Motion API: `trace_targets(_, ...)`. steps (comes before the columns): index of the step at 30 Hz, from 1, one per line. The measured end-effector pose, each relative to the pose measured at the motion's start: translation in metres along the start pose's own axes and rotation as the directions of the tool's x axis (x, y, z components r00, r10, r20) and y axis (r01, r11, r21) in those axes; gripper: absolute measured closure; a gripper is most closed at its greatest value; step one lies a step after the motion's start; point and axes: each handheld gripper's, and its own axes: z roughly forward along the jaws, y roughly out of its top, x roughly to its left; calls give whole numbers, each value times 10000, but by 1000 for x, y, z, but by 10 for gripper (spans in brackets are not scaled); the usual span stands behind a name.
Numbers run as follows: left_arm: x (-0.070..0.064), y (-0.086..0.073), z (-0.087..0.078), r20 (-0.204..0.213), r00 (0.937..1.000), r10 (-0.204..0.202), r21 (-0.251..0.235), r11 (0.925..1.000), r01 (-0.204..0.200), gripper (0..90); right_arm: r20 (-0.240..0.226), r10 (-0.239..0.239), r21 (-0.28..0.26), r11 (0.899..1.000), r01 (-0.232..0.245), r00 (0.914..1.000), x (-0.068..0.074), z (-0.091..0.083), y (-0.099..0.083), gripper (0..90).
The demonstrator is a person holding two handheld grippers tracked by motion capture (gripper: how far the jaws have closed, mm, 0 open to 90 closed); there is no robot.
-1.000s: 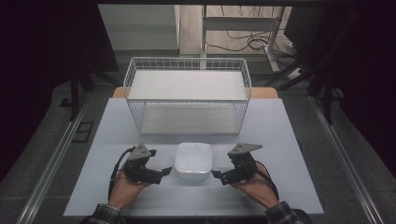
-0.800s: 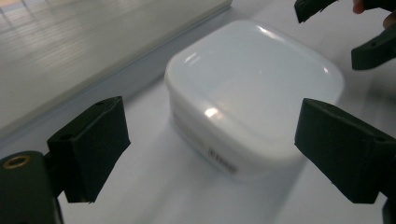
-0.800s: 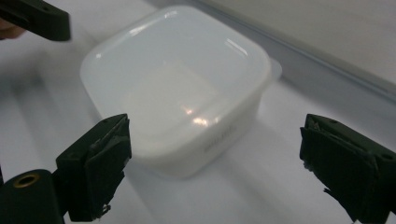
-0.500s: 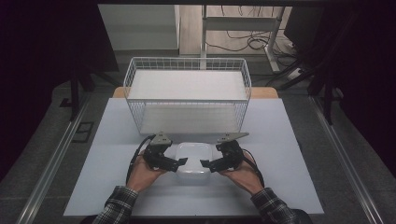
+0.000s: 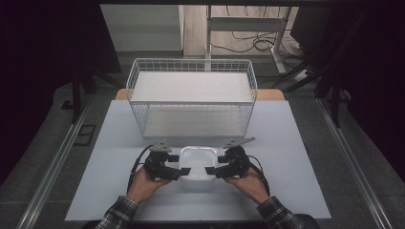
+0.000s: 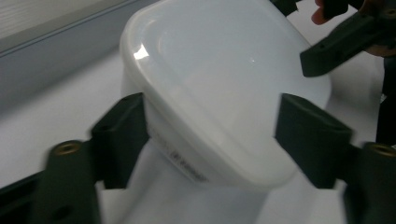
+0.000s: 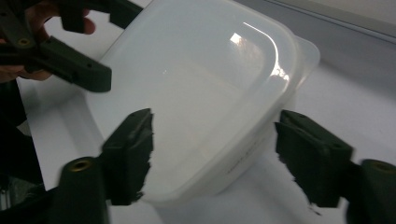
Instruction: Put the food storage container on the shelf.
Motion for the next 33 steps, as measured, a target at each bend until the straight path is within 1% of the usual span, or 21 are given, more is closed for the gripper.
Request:
trace_targets(2,-2,-2,-4,-105,9999,-52,-70,10000,52,420,120,68,-52,10000,-67,9999,2,-5,-1,420)
trace_targets(4,-3,-3,-8,-90,9997,-243,-208,9995,241,498,347,95,-144,9999,-90,9994,6,-12,-2,530)
trace_targets(5,-3,-3,-10,-52,9995,-304,-288,9991,302,536,403,112,-174,9998,-105,9991,7,-16,-2,558)
trace_targets(6,-3,-4,-10,-73,9994,-347,-382,9987,344,561,415,193,-188,9997,-185,9990,8,-18,-3,582)
trace_targets(7,-3,-4,-11,-75,9988,-479,-453,9978,475,583,431,287,-274,9992,-275,9987,8,-20,-4,597)
trace_targets(10,-6,-4,-12,-212,9975,-676,-719,9952,659,634,581,779,-613,9953,-743,9953,9,-22,-6,650)
trace_targets(11,-6,-5,-13,-288,9969,-728,-819,9942,703,652,605,868,-693,9942,-826,9944,9,-23,-6,670)
trace_targets(12,-6,-5,-13,-272,9966,-776,-897,9931,749,667,609,987,-860,9919,-933,9933,9,-25,-6,691)
trace_targets(14,-5,-6,-14,-168,9950,-988,-1099,9893,963,700,684,1169,-1038,9886,-1095,9908,9,-26,-6,718)
trace_targets(16,-6,-6,-15,-198,9945,-1025,-1250,9872,992,744,760,1312,-1291,9843,-1207,9884,8,-27,-7,757)
trace_targets(17,-7,-6,-15,-346,9951,-925,-1308,9876,872,792,863,1344,-1419,9824,-1214,9872,8,-27,-7,771)
trace_targets(18,-9,-6,-14,-476,9950,-874,-1313,9881,805,798,1073,1143,-1448,9846,-982,9876,8,-27,-7,772)
trace_targets(19,-8,-5,-14,-533,9943,-924,-1320,9876,847,798,1293,1013,-1478,9856,-819,9864,10,-26,-7,772)
trace_targets(21,-7,-5,-14,-573,9938,-956,-1367,9868,871,798,1390,955,-1589,9846,-730,9857,10,-25,-7,773)
trace_targets(27,-5,-1,-17,-842,9907,-1069,-1676,9816,917,798,1490,697,-1966,9797,-395,9864,9,-23,0,773)
trace_targets(30,-1,4,-20,-889,9901,-1088,-1775,9798,918,799,1463,581,-2038,9786,-274,9875,7,-22,6,772)
trace_targets(33,4,11,-22,-1026,9885,-1110,-1892,9778,902,798,1433,517,-2200,9753,-191,9883,3,-20,14,772)
